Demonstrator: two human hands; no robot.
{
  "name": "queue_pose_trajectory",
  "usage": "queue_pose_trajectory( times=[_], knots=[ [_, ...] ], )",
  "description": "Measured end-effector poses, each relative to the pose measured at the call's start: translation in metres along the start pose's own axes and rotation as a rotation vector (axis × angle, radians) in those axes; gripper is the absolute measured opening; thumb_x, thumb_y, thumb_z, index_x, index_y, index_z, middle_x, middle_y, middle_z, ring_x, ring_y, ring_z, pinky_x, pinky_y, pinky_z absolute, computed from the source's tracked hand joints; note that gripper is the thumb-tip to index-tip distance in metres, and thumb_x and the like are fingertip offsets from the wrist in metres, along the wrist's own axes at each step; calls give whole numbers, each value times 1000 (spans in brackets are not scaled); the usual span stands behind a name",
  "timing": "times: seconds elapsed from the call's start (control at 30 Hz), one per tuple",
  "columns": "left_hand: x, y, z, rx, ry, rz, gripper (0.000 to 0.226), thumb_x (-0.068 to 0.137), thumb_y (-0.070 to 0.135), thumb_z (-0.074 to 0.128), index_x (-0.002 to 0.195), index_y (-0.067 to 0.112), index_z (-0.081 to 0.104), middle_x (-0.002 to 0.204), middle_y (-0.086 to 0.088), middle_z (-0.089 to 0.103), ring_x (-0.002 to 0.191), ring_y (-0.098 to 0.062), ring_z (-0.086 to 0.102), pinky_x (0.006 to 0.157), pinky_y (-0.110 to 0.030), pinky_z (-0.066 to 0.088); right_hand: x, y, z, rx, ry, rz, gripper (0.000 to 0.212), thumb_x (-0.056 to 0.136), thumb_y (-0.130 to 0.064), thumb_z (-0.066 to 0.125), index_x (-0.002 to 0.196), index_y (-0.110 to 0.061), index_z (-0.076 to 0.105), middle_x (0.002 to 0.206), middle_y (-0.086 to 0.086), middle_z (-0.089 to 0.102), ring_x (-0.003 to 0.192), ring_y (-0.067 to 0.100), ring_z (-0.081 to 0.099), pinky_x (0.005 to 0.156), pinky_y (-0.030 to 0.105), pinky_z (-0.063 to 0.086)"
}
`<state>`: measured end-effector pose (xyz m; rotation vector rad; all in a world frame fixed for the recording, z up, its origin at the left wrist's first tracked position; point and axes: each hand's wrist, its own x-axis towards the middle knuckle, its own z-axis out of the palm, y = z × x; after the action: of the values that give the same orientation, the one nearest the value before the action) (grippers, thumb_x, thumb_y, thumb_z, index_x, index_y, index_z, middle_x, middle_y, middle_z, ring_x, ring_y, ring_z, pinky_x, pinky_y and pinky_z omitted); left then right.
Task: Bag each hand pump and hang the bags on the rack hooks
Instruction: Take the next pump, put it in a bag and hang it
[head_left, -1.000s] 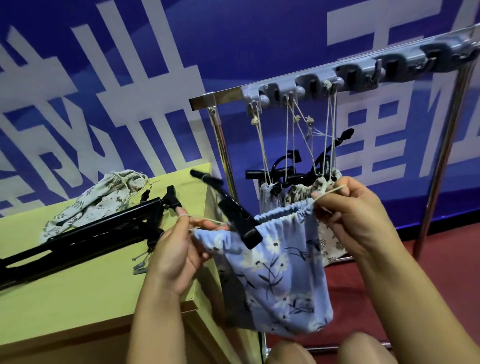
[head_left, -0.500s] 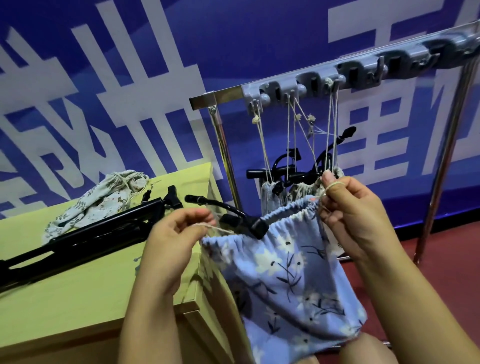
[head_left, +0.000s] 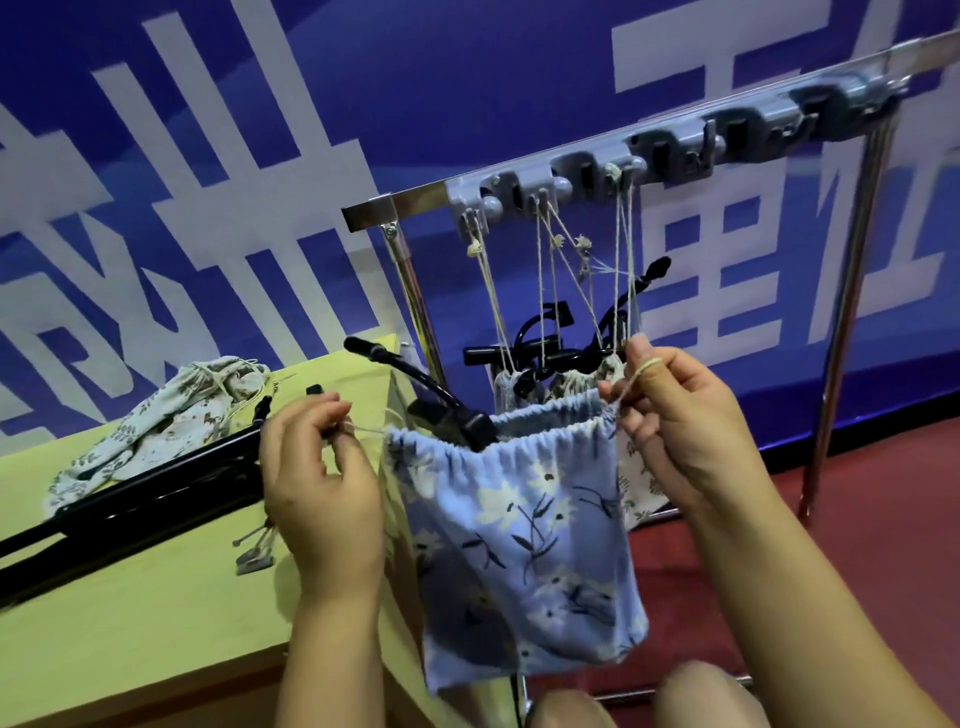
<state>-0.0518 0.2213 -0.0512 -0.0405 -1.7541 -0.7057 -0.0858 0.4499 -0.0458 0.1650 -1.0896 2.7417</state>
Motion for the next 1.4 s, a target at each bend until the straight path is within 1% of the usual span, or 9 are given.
queue_pose_trajectory(
  times=[0.13,0.4,0.77,0.93,1.03,1.13,1.23,1.3,1.4],
  knots=[
    [3,-3,3,-12,101,-7,2,90,7,59,92,9,59,92,-4,53,86,-14,52,78,-26,46,5,-8,-8,79,22,-36,19,71,-28,63,65,-11,55,58,0,57,56,8,63,60,19,56],
    [25,-19,5,-644,281,-695,15,98,9,49,87,19,51,90,0,59,77,0,67,89,-24,53,20,-23,-32,143,270,-45,25,87,-28,60,73,-10,52,56,-1,64,74,16,69,79,34,58],
    [22,-29,-3,-820,398,-891,29,98,0,41,74,13,48,82,-1,56,75,-6,67,83,-28,55,33,-47,-56,508,507,-14,29,102,-20,32,83,-4,47,79,8,53,54,17,70,64,38,59],
    [17,-38,-11,-940,497,-1025,32,94,-11,37,72,10,47,82,-3,54,78,-10,65,90,-33,53,31,-63,-69,1076,710,37,42,98,0,19,140,-1,23,86,28,49,50,31,64,40,25,51],
    [15,-47,-17,-896,517,-1013,31,94,-9,41,72,10,51,84,-4,56,74,-9,68,87,-31,55,31,-73,-92,1317,695,324,33,94,-4,19,111,16,38,78,5,57,25,19,41,28,13,27],
    [22,-47,-20,-886,489,-967,39,95,-5,42,65,13,59,84,-4,56,72,-7,68,87,-30,55,32,-77,-110,1197,562,504,26,91,0,26,97,21,40,74,2,57,23,16,32,28,12,16],
    [30,-30,-15,-840,382,-846,25,100,8,40,79,14,51,86,-3,56,77,-7,66,87,-29,55,27,-80,-89,704,418,274,26,80,19,42,99,3,50,73,12,57,29,5,34,30,12,21],
    [38,-11,-10,-855,327,-769,20,102,16,39,86,15,50,85,-1,56,77,-7,66,89,-32,55,27,-81,-65,146,294,35,11,92,1,48,91,-10,50,80,5,58,32,0,35,32,9,25],
    [51,28,-2,-898,201,-672,15,100,18,42,88,15,51,87,-1,58,78,-7,66,90,-31,54,24,-84,-30,-38,20,45,9,95,-15,49,87,-12,52,68,0,53,29,0,33,29,9,23]
  ],
)
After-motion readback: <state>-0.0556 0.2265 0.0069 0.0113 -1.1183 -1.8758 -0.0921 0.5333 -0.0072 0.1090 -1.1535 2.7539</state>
